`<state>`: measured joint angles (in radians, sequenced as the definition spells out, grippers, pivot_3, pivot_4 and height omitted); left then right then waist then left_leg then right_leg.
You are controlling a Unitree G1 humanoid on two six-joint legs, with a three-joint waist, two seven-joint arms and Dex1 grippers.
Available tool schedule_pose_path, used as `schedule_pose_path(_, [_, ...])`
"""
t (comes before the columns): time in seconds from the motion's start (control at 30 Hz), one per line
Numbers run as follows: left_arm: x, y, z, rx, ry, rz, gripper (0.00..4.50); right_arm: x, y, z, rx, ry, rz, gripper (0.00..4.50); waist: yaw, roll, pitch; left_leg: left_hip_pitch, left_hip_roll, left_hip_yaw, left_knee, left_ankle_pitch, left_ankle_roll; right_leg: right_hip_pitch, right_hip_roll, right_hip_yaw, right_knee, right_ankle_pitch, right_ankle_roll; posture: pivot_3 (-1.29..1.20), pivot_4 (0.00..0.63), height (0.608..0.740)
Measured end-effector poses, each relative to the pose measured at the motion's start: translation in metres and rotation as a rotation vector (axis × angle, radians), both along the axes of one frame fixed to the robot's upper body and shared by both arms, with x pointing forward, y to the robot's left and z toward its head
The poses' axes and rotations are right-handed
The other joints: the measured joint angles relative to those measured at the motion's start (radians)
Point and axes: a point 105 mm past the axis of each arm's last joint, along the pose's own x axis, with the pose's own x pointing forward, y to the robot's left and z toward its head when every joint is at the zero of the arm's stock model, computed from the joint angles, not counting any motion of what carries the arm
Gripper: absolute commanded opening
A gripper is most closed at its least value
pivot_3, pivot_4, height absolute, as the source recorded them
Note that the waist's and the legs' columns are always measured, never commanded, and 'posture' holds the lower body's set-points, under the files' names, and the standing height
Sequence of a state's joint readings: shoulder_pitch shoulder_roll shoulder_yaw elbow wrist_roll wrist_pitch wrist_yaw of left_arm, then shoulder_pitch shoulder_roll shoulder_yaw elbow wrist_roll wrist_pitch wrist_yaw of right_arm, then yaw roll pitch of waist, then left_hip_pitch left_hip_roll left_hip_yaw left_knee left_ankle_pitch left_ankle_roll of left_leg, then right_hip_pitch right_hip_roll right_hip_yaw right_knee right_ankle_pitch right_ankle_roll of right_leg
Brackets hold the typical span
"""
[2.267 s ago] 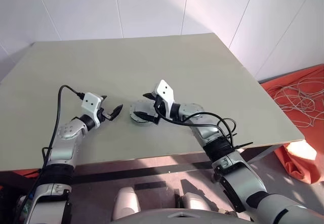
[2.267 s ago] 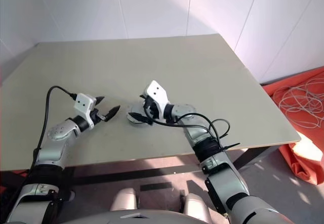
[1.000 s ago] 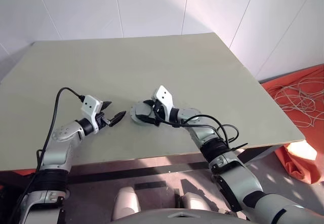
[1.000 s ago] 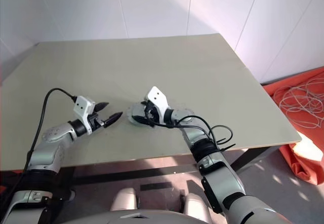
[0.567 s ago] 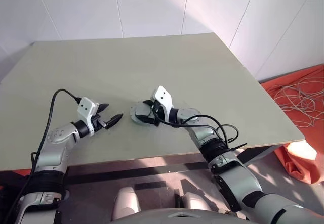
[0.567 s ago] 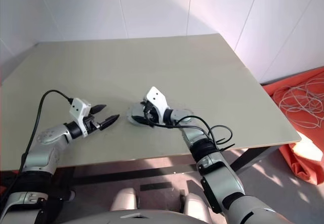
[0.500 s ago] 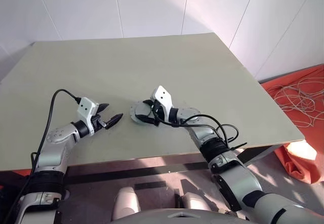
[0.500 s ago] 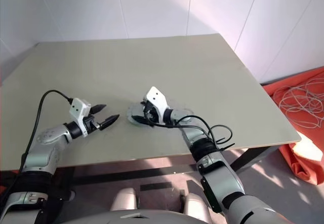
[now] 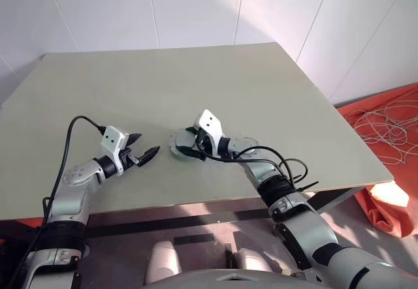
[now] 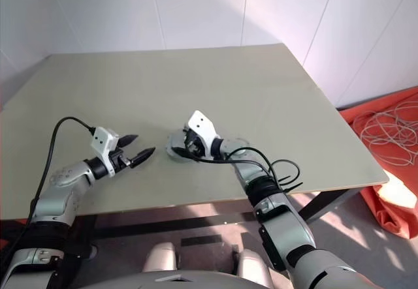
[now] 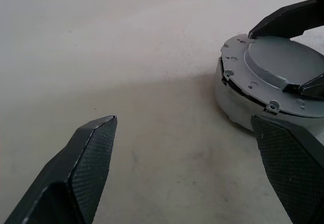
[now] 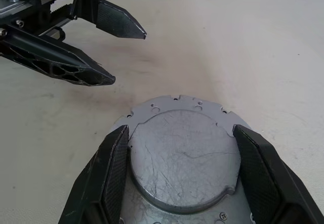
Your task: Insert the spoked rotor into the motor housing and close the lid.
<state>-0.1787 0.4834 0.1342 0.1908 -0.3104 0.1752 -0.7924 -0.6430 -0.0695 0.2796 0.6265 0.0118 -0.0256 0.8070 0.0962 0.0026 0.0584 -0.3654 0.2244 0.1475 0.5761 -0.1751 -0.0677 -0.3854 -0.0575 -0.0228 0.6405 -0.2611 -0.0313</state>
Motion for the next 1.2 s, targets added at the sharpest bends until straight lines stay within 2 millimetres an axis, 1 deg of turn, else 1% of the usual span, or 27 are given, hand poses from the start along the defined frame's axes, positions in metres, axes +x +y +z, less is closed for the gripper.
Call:
schedule_pose_path(0.37, [0.001, -0.002, 0.003, 0.003, -0.002, 0.012, 4.50, 0.000, 0.000, -0.004, -0.024, 0.013, 0.006, 3.16, 0.000, 0.000, 0.000, 0.002, 0.000, 0.000, 0.000, -0.002, 0.003, 0.002, 0.000, 0.000, 0.000, 0.000, 0.000, 0.00, 0.000, 0.740])
schedule_pose_path(0.57, [0.003, -0.009, 0.007, -0.014, -0.012, 0.013, 4.50, 0.000, 0.000, -0.007, -0.044, 0.020, 0.008, 3.16, 0.000, 0.000, -0.001, 0.007, 0.000, 0.000, 0.000, -0.002, 0.003, 0.007, 0.000, 0.000, 0.000, 0.000, 0.000, 0.00, 0.000, 0.740])
schedule_pose_path(0.73, [0.007, -0.015, 0.011, -0.033, -0.024, 0.019, 4.50, 0.002, 0.000, -0.010, -0.065, 0.026, 0.001, 3.16, 0.000, 0.001, 0.000, 0.017, -0.001, 0.000, -0.001, -0.003, 0.004, 0.016, -0.001, 0.001, -0.001, -0.001, 0.000, 0.00, 0.000, 0.740])
schedule_pose_path(0.97, [0.015, -0.025, 0.019, -0.063, -0.043, 0.025, 4.50, 0.003, 0.000, -0.010, -0.076, 0.024, -0.007, 3.16, 0.001, 0.001, -0.001, 0.017, -0.001, 0.000, -0.001, -0.003, 0.004, 0.017, -0.001, 0.001, -0.001, -0.001, 0.000, 0.00, 0.000, 0.740])
schedule_pose_path(1.2, [0.020, -0.037, 0.020, -0.098, -0.028, 0.012, 4.50, 0.003, 0.000, -0.010, -0.080, 0.025, -0.007, 3.16, 0.000, 0.002, -0.001, 0.017, -0.001, 0.000, -0.001, -0.003, 0.005, 0.016, -0.001, 0.001, -0.001, -0.001, 0.000, 0.00, 0.000, 0.740])
